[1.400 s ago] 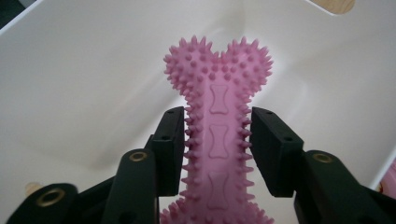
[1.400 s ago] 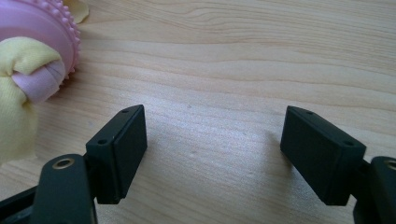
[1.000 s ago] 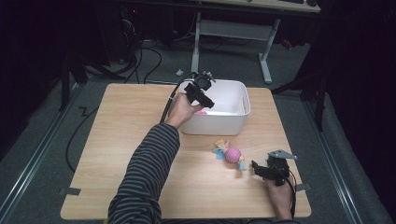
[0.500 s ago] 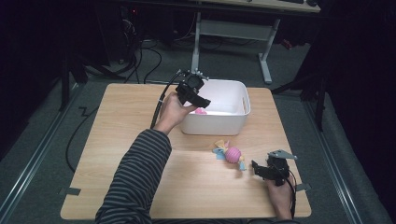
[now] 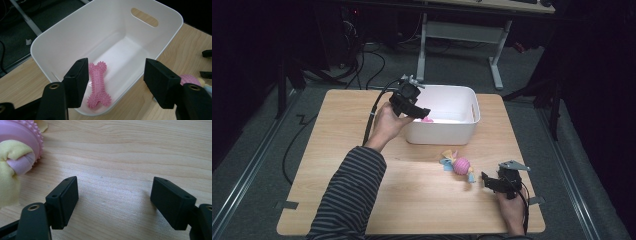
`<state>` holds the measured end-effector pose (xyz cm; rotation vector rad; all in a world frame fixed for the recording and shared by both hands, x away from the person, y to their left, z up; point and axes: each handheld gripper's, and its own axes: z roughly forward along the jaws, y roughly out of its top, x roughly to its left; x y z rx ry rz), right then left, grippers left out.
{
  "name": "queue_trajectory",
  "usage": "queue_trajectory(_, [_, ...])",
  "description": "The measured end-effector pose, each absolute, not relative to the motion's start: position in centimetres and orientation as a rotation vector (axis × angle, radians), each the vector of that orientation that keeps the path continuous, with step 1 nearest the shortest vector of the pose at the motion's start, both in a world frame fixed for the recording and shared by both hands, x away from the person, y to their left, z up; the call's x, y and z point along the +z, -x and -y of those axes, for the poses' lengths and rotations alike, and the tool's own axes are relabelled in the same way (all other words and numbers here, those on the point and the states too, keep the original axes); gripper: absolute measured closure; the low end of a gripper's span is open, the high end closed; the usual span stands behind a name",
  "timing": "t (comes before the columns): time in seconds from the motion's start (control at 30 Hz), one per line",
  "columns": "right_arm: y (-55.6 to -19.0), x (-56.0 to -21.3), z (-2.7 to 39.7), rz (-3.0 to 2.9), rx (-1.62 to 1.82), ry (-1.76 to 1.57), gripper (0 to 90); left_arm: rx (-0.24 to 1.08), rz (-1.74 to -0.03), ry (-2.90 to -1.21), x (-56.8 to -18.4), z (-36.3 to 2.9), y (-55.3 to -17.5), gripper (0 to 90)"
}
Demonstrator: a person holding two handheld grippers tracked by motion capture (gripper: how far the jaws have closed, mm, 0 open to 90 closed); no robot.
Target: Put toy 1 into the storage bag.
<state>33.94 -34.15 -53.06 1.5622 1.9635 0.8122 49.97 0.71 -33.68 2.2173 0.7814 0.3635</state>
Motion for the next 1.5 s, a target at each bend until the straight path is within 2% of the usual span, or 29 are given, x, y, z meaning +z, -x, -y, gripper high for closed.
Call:
queue_trajectory(1.07, [-33.9, -53.1, 34.1, -1.964, 0.812, -1.562, 22.7, 0.387, -0.791, -2.138, -33.9, -5.7, -45.5, 36.4])
queue_trajectory(1.5, [-33.9, -53.1, 34.1, -1.964, 0.811, -1.562, 22.6, 0.370, -0.818, -2.113, -35.2, -7.7, -44.1, 36.3])
